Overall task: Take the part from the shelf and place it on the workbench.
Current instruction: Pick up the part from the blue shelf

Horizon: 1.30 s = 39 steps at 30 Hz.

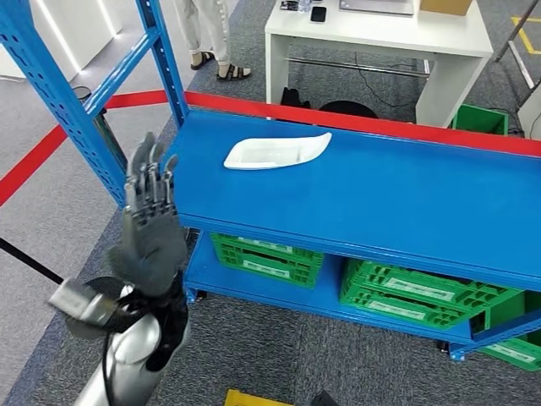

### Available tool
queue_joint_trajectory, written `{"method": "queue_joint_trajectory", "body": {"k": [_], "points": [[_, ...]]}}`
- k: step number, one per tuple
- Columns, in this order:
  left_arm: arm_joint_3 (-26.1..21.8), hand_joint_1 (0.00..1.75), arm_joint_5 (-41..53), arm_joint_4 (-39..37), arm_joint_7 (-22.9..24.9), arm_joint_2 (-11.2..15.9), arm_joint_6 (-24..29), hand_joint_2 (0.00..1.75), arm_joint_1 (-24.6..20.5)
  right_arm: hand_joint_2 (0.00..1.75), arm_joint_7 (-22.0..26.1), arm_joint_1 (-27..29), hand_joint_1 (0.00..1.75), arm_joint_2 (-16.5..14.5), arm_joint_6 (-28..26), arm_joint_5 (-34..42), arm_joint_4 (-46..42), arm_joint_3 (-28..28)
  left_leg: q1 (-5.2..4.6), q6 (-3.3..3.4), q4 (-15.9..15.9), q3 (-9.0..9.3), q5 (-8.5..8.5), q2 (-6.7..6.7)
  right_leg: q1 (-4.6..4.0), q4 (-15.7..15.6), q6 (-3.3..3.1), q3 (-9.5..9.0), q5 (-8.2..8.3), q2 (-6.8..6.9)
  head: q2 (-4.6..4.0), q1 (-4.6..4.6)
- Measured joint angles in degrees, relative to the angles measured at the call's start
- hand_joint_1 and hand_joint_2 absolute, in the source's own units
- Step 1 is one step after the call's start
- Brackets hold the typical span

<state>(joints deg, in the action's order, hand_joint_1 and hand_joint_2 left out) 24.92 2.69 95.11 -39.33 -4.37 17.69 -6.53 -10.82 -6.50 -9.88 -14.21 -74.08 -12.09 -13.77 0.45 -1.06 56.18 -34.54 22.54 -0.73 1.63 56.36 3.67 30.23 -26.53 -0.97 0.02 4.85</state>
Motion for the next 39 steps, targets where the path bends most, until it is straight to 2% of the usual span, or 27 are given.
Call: {"method": "queue_joint_trajectory", "body": {"k": [7,13,29,39], "points": [[1.17,0.00,-2.75,10.39,-0.73,0.72,0.00,0.00,7.40,0.00,-0.07,1.17,0.00,0.00,-1.96,1.17,0.00,-0.20,0.00,0.05,0.00,0.02,0.05,0.00,-0.01,0.00,0.04,0.02,-0.08,0.03,0.01,0.01],[1.53,0.00,-4.67,14.10,-0.75,0.74,-1.56,0.00,12.01,0.00,-0.09,1.80,0.00,0.02,-2.73,1.30,0.00,-0.27,0.00,0.10,0.00,0.03,0.10,-0.01,0.01,-0.02,0.08,0.26,-0.12,0.05,0.00,0.01],[2.28,0.00,-4.99,15.71,-0.75,0.73,-1.92,0.00,13.62,0.00,-0.09,1.96,0.00,0.02,-3.02,1.35,0.00,-0.61,0.00,0.10,0.00,0.03,0.10,-0.01,0.02,-0.02,0.08,0.16,-0.11,0.05,0.01,0.00],[2.37,0.00,-13.98,15.54,-0.75,-0.43,-6.00,0.00,14.53,0.00,0.25,2.51,0.00,0.04,-3.32,1.17,0.00,-1.23,-0.01,0.10,0.00,0.03,0.11,-0.01,0.02,-0.03,0.08,0.23,-0.11,0.05,0.00,0.01]]}}
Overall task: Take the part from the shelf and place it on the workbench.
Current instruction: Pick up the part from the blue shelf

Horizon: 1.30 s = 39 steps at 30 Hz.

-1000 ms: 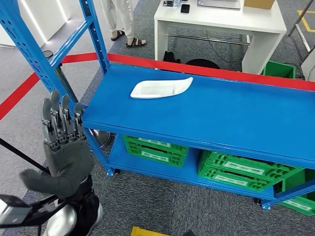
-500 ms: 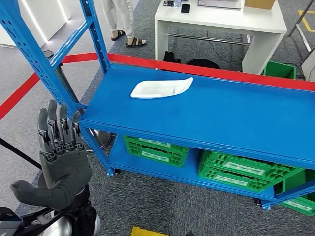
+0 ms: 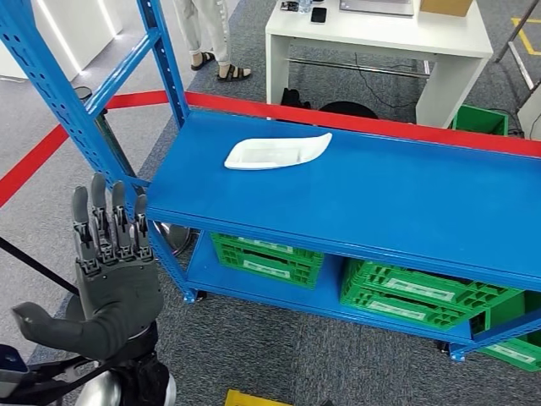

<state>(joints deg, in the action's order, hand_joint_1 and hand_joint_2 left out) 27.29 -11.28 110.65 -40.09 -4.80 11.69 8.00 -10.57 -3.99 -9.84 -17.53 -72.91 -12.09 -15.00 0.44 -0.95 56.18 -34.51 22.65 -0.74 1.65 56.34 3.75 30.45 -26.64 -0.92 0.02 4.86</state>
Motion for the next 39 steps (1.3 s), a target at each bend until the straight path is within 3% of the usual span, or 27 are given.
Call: {"method": "queue_joint_trajectory", "body": {"k": [7,11,14,16,18,19,20,21,23,25,29,31,34,35,36,37,39], "points": [[0.03,0.00,-0.71,-0.52,0.56,0.20,-4.35,0.00,-0.23,0.00,0.13,0.40,0.00,0.43,-0.93,1.22,0.01,-0.98,-0.11,0.19,0.15,-0.03,0.18,0.00,0.10,-0.16,0.10,-0.06,0.02,-0.01,0.01,0.01],[0.04,0.00,-0.14,-1.24,0.45,0.63,-6.34,0.00,-0.85,0.00,0.77,1.31,0.00,0.36,-1.25,1.80,0.03,-1.77,-0.45,1.01,0.18,-0.05,0.70,-0.02,0.44,-0.37,0.74,-0.60,0.18,-0.02,0.00,0.04],[0.10,0.00,0.05,-1.68,0.41,0.71,-7.06,0.00,-1.37,0.00,1.13,1.43,0.00,0.25,-1.84,1.91,0.04,-2.11,-0.48,2.03,-0.59,0.81,1.63,-0.12,0.59,0.78,1.43,-0.59,0.33,0.12,0.00,-0.06],[0.20,0.00,0.11,-1.87,0.38,0.65,-7.32,0.00,-1.67,0.00,1.17,1.27,0.00,0.22,-2.08,1.91,0.04,-2.33,-0.47,2.66,-0.82,2.22,2.19,-0.07,0.47,4.91,1.21,1.49,-1.58,0.29,0.01,-0.52],[0.27,0.00,0.12,-2.13,0.34,0.60,-7.39,0.00,-1.81,0.00,1.16,1.23,0.00,0.22,-2.18,1.90,0.04,-2.61,-0.65,2.94,-0.84,3.15,2.75,0.11,0.14,12.71,0.73,5.99,-4.76,0.34,0.00,-1.03],[0.28,0.00,0.11,-2.25,0.33,0.59,-7.40,0.00,-1.82,0.00,1.14,1.36,0.00,0.22,-2.17,1.90,0.05,-2.77,-0.74,2.93,-0.82,3.51,2.94,0.15,-0.01,16.04,0.54,8.32,-5.80,0.35,-0.01,-1.15],[0.28,0.00,0.11,-2.36,0.30,0.58,-7.40,0.00,-1.81,0.00,1.12,1.58,0.00,0.23,-2.17,1.89,0.05,-2.94,-0.80,2.84,-0.79,3.93,3.14,0.14,-0.13,17.57,0.35,9.83,-5.83,0.35,-0.01,-1.16],[0.28,0.00,0.10,-2.42,0.27,0.58,-7.39,0.00,-1.81,0.00,1.10,1.78,0.00,0.23,-2.16,1.87,0.05,-3.05,-0.83,2.68,-0.77,4.44,3.40,0.11,-0.21,16.88,0.20,10.21,-4.71,0.35,-0.01,-1.18],[0.27,0.00,0.09,-2.49,0.21,0.58,-7.37,0.00,-1.81,0.00,1.10,1.98,0.00,0.24,-2.16,1.82,0.06,-3.17,-0.80,2.14,-0.72,5.65,4.20,0.02,-0.17,9.82,0.06,7.98,0.19,0.39,-0.02,-1.28],[0.27,0.00,0.10,-2.56,0.19,0.56,-7.32,0.00,-1.84,0.00,1.13,1.96,0.00,0.24,-2.13,1.76,0.17,-3.20,-0.88,1.47,-0.48,6.40,5.04,0.00,-0.25,3.50,-0.21,5.72,3.19,0.37,-0.02,-1.45],[0.26,0.00,0.28,-2.59,0.13,0.34,-7.14,0.00,-1.94,0.00,1.05,2.00,0.00,0.28,-2.14,1.61,0.28,-3.27,-0.72,0.27,0.07,6.29,5.60,0.04,-0.60,2.07,-1.63,5.10,3.40,0.13,-0.01,-1.39],[0.25,0.00,0.40,-2.59,0.11,0.27,-7.02,0.00,-2.00,0.00,1.05,1.90,0.00,0.28,-2.16,1.52,0.28,-3.29,-0.59,-0.37,3.62,4.35,6.69,0.10,-0.40,1.93,-2.13,4.47,3.00,0.14,-0.02,-1.15],[0.25,0.00,0.44,-2.59,0.11,0.28,-6.82,0.00,-1.95,0.00,1.11,1.61,0.00,0.30,-2.16,1.49,0.28,-3.30,-0.39,-1.17,14.32,-2.55,10.87,0.15,-0.37,1.87,-2.61,3.69,2.15,0.21,-0.02,-0.82],[0.25,0.00,0.43,-2.59,0.11,0.29,-6.76,0.00,-1.93,0.00,1.11,1.58,0.00,0.31,-2.16,1.50,0.28,-3.31,-0.38,-1.24,16.26,-4.28,11.19,0.15,-0.38,1.87,-2.66,3.39,1.88,0.21,-0.02,-0.82],[0.25,0.00,0.39,-2.59,0.11,0.30,-6.73,0.00,-1.92,0.00,1.11,1.58,0.00,0.32,-2.16,1.50,0.28,-3.31,-0.37,-1.23,16.20,-5.02,10.21,0.15,-0.37,1.86,-2.66,3.00,1.60,0.16,-0.02,-0.81],[0.25,0.00,0.35,-2.59,0.11,0.29,-6.70,0.00,-1.92,0.00,1.11,1.58,0.00,0.33,-2.16,1.49,0.28,-3.32,-0.36,-1.16,14.03,-4.64,8.02,0.16,-0.34,1.86,-2.61,2.55,1.31,0.08,-0.02,-0.80],[0.25,0.00,0.29,-2.59,0.11,0.28,-6.67,0.00,-1.94,0.00,1.11,1.54,0.00,0.33,-2.16,1.48,0.28,-3.32,-0.34,-0.98,6.49,-1.99,2.87,0.21,-0.33,1.86,-2.24,1.66,0.75,-0.12,-0.02,-0.78]]}}
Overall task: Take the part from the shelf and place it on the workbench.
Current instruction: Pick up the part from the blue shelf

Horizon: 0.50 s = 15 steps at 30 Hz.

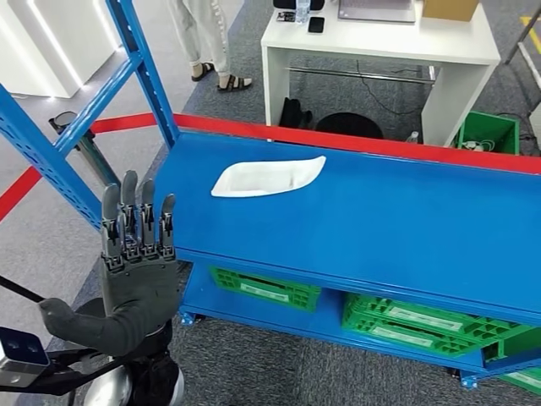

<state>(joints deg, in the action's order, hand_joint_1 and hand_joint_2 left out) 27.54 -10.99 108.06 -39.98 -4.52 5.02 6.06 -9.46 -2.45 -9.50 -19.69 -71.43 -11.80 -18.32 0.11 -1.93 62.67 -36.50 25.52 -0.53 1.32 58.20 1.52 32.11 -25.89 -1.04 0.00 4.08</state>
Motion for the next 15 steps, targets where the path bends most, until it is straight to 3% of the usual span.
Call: {"method": "queue_joint_trajectory", "body": {"k": [1,3,7,8,10,13,15], "points": [[0.00,0.00,-0.01,-0.01,0.00,-0.01,0.02,0.00,-0.02,0.00,0.01,-0.07,0.00,0.01,-0.01,-0.01,0.00,0.00,-0.03,0.22,-3.10,1.13,-1.19,0.04,-0.07,0.00,0.28,-0.23,-0.23,-0.10,0.01,0.07],[-0.02,0.00,-0.01,-0.01,0.00,-0.03,0.13,0.00,0.00,0.00,0.02,-0.13,0.00,0.02,-0.02,-0.04,0.00,0.00,-0.06,0.63,-5.77,2.01,-1.78,0.04,-0.29,-0.10,0.79,-0.29,-0.68,-0.15,0.01,0.20],[-0.06,0.00,0.15,0.00,0.00,-0.15,0.26,0.00,0.02,0.00,0.02,-0.11,0.00,0.02,-0.01,-0.06,0.00,0.00,-0.05,0.84,-6.11,2.21,-2.25,-0.17,-0.47,-0.65,-1.21,-0.52,-0.83,-0.02,0.01,-0.03],[-0.07,0.00,0.21,-0.01,0.00,-0.17,0.33,0.00,0.03,0.00,0.02,-0.13,0.00,0.02,0.00,-0.06,0.00,0.00,-0.09,1.01,-6.11,2.22,-2.20,-0.20,-0.49,-0.88,-1.19,-0.65,-0.68,-0.02,0.01,-0.04],[-0.07,0.00,0.39,-0.01,0.00,-0.18,0.51,0.00,0.03,0.00,0.02,-0.16,0.00,0.02,0.03,-0.05,0.00,0.00,-0.13,1.35,-6.11,2.23,-2.09,-0.21,-0.47,-1.46,-0.56,-0.96,-0.52,-0.02,0.01,-0.03],[-0.07,0.00,0.67,-0.01,0.00,-0.19,0.69,0.00,0.03,0.00,0.03,-0.20,0.00,0.02,0.08,-0.04,0.00,0.00,-0.15,1.67,-6.07,2.23,-1.96,-0.22,-0.38,-2.12,1.06,-1.31,-0.37,-0.02,0.00,-0.02],[-0.07,0.00,0.72,-0.01,0.00,-0.20,0.83,0.00,0.03,0.00,0.04,-0.21,0.00,0.02,0.08,-0.05,0.00,0.00,-0.17,1.76,-6.06,2.24,-1.92,-0.22,-0.32,-2.28,1.66,-1.40,-0.32,-0.02,0.00,-0.02]]}}
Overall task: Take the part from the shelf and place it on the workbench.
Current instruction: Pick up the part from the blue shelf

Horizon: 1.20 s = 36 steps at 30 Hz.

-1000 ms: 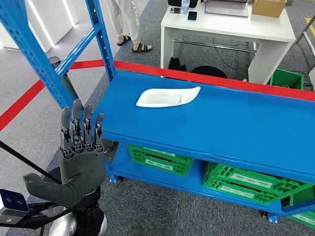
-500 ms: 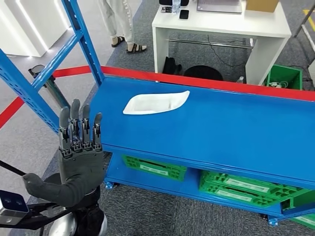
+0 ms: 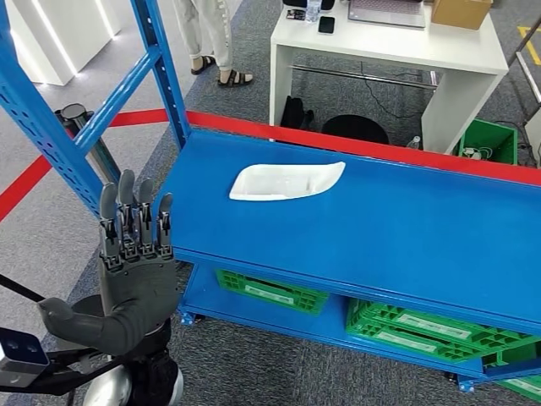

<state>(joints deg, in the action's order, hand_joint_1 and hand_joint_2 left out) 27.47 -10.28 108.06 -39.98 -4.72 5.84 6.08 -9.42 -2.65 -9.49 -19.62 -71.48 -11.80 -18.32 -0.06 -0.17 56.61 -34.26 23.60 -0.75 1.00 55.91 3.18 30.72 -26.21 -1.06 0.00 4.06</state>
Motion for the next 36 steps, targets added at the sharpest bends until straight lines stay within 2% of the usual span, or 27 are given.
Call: {"method": "queue_joint_trajectory", "body": {"k": [5,14,18,22,24,27,32,36], "points": [[0.00,0.00,0.04,0.00,0.00,-0.10,0.50,0.00,0.02,0.00,-0.02,0.02,0.00,0.00,-0.01,-0.17,0.00,0.00,-0.02,0.12,0.00,0.01,-0.04,0.00,0.01,-0.01,0.21,-0.12,0.07,0.00,0.00,0.03],[-0.16,0.00,-0.21,-0.16,1.32,-0.12,2.31,0.00,0.08,0.00,-0.02,0.01,0.00,0.00,-0.09,-0.38,0.00,-0.15,0.07,0.05,-0.02,0.07,-0.12,0.00,-0.10,0.16,0.19,-0.08,0.05,0.00,0.00,0.03],[-1.80,0.00,3.93,-0.94,4.11,0.53,6.92,0.00,0.36,0.00,0.04,0.10,0.00,0.00,-0.26,-0.38,0.00,-0.43,0.07,0.03,-0.04,0.10,-0.14,0.00,-0.10,0.16,0.17,-0.04,0.03,0.00,0.00,0.03],[-7.20,0.00,15.64,-3.48,10.29,4.06,12.40,0.00,0.30,0.00,0.21,0.25,0.00,0.05,-0.22,-0.47,0.00,-0.86,0.08,0.02,-0.07,0.19,-0.14,0.01,-0.11,0.19,0.10,-0.01,-0.03,-0.01,0.00,0.03],[-11.45,0.00,20.19,-5.11,12.84,6.33,11.71,0.00,0.17,0.00,0.24,0.27,0.00,0.16,-0.09,-0.63,0.00,-1.01,0.09,0.00,-0.08,0.22,-0.15,0.01,-0.11,0.25,0.06,0.04,-0.06,-0.01,0.00,0.04],[-17.06,0.00,22.49,-6.70,13.67,8.36,9.81,0.00,0.03,0.00,0.24,0.29,0.00,0.31,0.01,-0.80,0.00,-1.28,0.10,0.00,-0.08,0.22,-0.15,0.02,-0.11,0.29,0.04,0.06,-0.08,-0.01,0.00,0.04],[-20.51,0.00,24.54,-7.78,14.72,9.40,9.38,0.00,-0.01,0.00,0.24,0.27,0.00,0.35,0.01,-0.96,0.00,-1.39,0.09,0.00,-0.08,0.21,-0.15,0.02,-0.11,0.29,0.02,0.04,-0.09,-0.01,0.00,0.03],[-22.25,0.00,30.37,-9.09,19.89,12.05,9.54,0.00,-0.64,0.00,0.22,0.13,0.00,0.36,0.52,-1.33,0.00,-1.42,0.09,-0.01,-0.08,0.22,-0.14,0.02,-0.11,0.29,0.02,0.06,-0.09,-0.01,0.00,0.03]]}}
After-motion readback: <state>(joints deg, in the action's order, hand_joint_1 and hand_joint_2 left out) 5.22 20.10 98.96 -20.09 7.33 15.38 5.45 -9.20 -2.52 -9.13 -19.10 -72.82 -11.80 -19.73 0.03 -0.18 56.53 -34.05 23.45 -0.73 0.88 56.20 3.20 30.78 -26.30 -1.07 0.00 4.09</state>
